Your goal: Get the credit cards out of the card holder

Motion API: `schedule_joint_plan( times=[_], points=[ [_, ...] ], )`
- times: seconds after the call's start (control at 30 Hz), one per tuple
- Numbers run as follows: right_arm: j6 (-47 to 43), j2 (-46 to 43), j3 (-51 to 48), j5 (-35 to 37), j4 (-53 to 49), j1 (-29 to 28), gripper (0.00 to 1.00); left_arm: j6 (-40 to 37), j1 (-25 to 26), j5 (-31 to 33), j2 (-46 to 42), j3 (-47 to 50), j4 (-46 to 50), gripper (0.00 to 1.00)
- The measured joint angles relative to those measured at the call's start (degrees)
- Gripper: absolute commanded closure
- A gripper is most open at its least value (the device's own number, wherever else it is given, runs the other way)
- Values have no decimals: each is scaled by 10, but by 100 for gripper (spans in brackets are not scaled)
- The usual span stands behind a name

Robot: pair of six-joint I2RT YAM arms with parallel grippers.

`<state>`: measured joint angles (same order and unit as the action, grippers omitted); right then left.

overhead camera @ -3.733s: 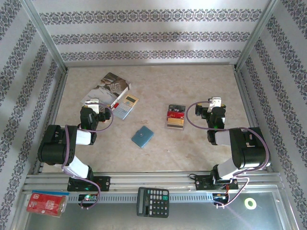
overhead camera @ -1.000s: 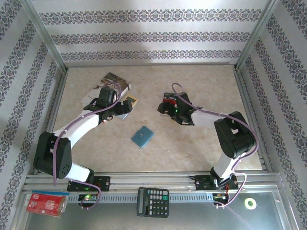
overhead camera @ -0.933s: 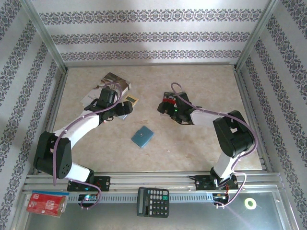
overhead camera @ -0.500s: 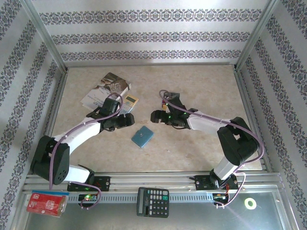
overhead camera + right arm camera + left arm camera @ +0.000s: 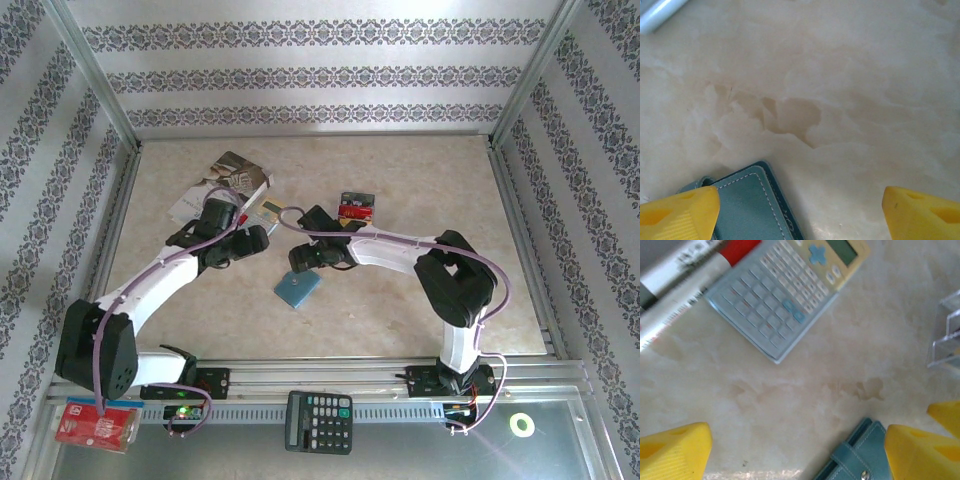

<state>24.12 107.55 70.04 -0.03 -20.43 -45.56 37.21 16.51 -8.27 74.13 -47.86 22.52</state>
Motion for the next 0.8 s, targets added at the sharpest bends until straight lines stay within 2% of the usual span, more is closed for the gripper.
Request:
schedule_joint_plan(
  times=[0.17,0.33,0.63,0.73,0.8],
  points=[
    [-16,29,19,33,-17,-12,15,36,-26,-7,-33,37,-47,4],
    [-16,33,16,72,-16,-14,15,55,-32,-24,-24,57,-70,3],
    [51,-40,-75,164,-14,5,19,51,-31,-89,30,41,-85,2],
    [66,-73,-97,156,-12,15,16,51,-30,-100,40,38,-85,3],
    [71,-91,-101,119,5,21,17,51,-30,-106,42,37,-87,2]
  ],
)
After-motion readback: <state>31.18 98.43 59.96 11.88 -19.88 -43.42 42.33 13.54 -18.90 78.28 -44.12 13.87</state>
